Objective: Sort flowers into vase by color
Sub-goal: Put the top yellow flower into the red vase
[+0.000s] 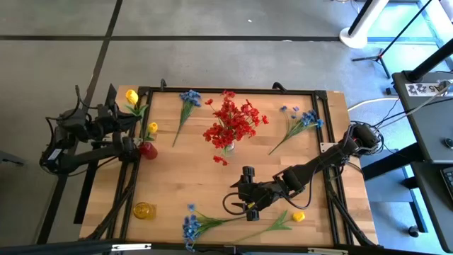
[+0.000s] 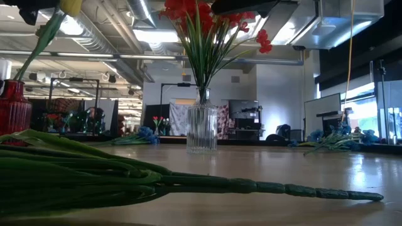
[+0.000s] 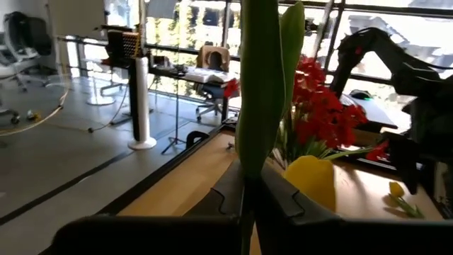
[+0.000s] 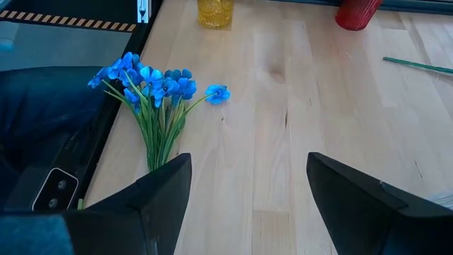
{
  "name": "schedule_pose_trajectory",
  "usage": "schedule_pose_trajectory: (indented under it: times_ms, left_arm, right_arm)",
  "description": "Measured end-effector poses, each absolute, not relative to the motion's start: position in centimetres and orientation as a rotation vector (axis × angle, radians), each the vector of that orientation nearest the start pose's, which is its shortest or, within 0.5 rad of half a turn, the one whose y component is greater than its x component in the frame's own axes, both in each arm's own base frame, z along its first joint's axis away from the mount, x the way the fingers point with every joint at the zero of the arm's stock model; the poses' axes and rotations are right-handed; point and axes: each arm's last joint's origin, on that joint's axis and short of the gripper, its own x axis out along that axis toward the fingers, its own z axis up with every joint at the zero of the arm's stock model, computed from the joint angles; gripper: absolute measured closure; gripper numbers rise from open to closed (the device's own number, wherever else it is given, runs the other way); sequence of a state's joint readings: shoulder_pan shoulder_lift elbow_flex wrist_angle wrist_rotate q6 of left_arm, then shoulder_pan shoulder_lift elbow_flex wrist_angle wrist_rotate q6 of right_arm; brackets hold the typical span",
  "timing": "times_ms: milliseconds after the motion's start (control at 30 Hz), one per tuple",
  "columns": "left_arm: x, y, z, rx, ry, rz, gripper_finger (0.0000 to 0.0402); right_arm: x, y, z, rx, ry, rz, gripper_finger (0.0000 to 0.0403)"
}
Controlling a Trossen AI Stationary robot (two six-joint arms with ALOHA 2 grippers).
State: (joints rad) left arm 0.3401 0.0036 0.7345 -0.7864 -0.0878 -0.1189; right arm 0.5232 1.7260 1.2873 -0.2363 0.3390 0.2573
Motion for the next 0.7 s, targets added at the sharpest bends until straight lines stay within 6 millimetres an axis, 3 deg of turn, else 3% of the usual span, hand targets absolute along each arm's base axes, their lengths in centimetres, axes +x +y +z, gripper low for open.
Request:
schedule_pose_trajectory:
  times_ms: [367,700]
  left_arm:
    - [-0.2,0.2,30.6,-0.165,0.005,0.450,0.0390]
    - [1.7,0.8,30.2,-0.266,-0.133,0.379,0.0390]
  right_arm:
    - [33.6,18.3,25.5,-0.035,0.630,0.096,0.0123]
    - [33.6,18.3,25.5,-0.030,0.632,0.100,0.0123]
